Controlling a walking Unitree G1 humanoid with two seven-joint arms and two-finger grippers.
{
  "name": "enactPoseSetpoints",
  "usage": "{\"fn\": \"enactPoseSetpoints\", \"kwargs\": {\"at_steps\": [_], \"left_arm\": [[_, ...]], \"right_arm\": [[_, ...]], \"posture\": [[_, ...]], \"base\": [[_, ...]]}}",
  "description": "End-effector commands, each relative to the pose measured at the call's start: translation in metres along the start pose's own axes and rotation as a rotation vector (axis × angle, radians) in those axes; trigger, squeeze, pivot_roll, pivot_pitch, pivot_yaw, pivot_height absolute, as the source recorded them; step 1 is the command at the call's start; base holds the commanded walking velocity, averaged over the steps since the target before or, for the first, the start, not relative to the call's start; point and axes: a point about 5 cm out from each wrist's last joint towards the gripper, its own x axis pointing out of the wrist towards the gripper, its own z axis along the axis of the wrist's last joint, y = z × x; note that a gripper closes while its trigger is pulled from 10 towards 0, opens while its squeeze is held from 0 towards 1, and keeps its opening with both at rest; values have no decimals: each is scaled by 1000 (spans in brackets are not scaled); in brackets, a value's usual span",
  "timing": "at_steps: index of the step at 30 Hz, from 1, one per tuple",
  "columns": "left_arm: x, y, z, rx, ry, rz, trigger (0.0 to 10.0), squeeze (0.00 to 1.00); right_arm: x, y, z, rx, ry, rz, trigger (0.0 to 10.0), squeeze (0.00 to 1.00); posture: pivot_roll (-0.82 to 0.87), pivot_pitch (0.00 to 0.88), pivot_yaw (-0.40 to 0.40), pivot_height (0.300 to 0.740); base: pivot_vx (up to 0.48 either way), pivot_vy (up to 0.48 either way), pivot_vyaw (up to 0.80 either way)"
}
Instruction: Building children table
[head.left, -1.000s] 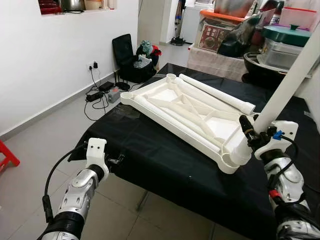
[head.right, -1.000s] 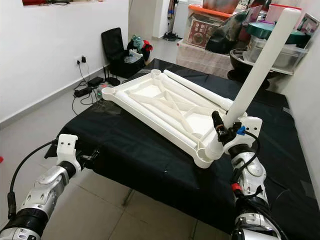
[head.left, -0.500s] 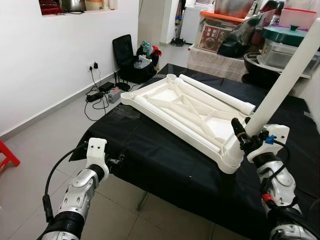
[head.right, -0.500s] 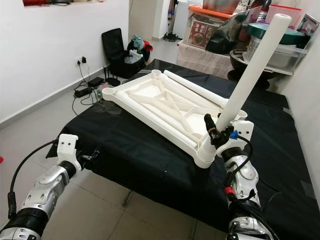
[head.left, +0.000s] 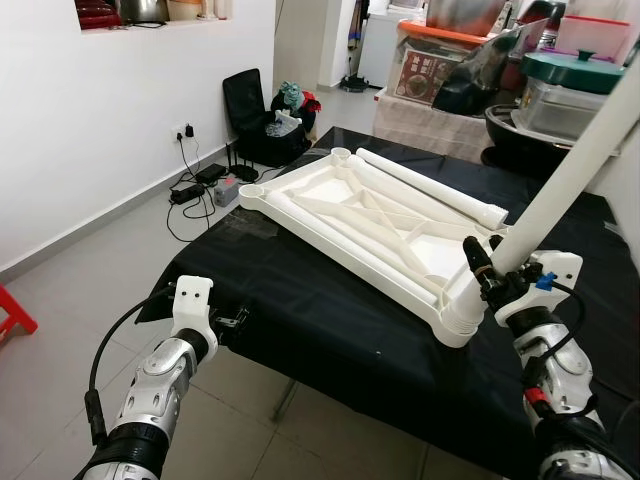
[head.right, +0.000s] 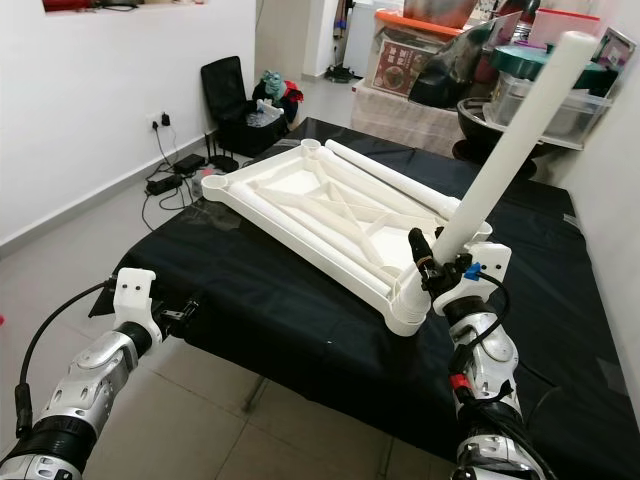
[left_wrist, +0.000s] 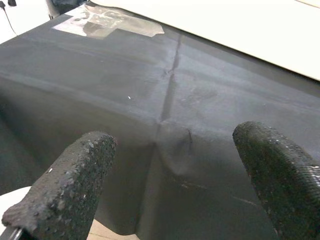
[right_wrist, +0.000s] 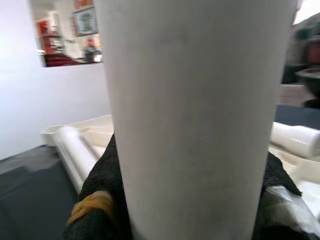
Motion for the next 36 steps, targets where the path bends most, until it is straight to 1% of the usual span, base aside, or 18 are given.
{"fn": "enactPoseSetpoints", "kwargs": {"at_steps": [1,2,3,4,5,7,8,9,15,19,25,28,29,31,32,34,35,36], "left_arm": [[-1,-2,-6,-1,19,-3,10000,0],[-1,-2,-6,-1,19,-3,10000,0],[-1,-1,-6,-2,19,-1,10000,0],[-1,-1,-6,-2,19,-1,10000,0],[-2,0,-6,-3,19,1,10000,0],[-2,0,-7,-5,21,3,10000,0],[-2,0,-7,-5,21,3,10000,0],[-2,0,-7,-6,22,3,10000,0],[-2,0,-7,-5,23,1,10000,0],[-1,-1,-7,-4,23,-2,10000,0],[0,-2,-7,-5,25,-4,10000,0],[0,-2,-7,-8,24,-3,10000,0],[0,-2,-7,-8,24,-3,10000,0],[-1,-2,-7,-11,22,-2,10000,0],[-1,-2,-7,-11,22,-2,10000,0],[-1,-1,-7,-13,20,1,10000,0],[-1,-1,-7,-13,20,1,10000,0],[-2,-1,-7,-13,20,2,10000,0]], "right_arm": [[-1,10,-10,51,27,47,0,0],[-1,10,-10,51,27,47,0,0],[2,21,-10,68,28,118,0,0],[2,21,-10,68,28,118,0,0],[2,35,-12,82,37,197,0,0],[-1,57,-19,101,51,287,0,0],[-1,57,-19,101,51,287,0,0],[-2,61,-21,104,55,304,0,0],[-6,65,-26,101,72,312,0,0],[-9,59,-29,80,104,317,0,0],[-6,55,-26,68,126,347,0,0],[-2,64,-22,85,146,434,0,0],[-2,64,-22,85,146,434,0,0],[-1,71,-21,102,157,493,0,0],[-1,71,-21,102,157,493,0,0],[1,83,-20,123,156,557,0,0],[1,83,-20,123,156,557,0,0],[1,88,-20,132,153,577,0,0]], "posture": [[55,0,-104,740],[55,0,-104,740],[56,0,-106,740],[56,0,-106,740],[59,0,-109,740],[57,0,-107,740],[57,0,-107,740],[56,0,-107,740],[56,0,-107,740],[51,0,-106,740],[53,0,-108,740],[57,0,-113,740],[57,0,-113,740],[62,0,-116,740],[62,0,-116,740],[65,0,-120,740],[65,0,-120,740],[68,0,-122,740]], "base": [[0,0,0],[0,0,0],[0,0,0],[0,0,0],[0,0,0],[0,0,0],[0,0,0],[0,0,0],[0,0,0],[0,0,0],[0,0,0],[0,0,0],[0,0,0],[0,0,0],[0,0,0],[0,0,0],[0,0,0],[0,0,0]]}}
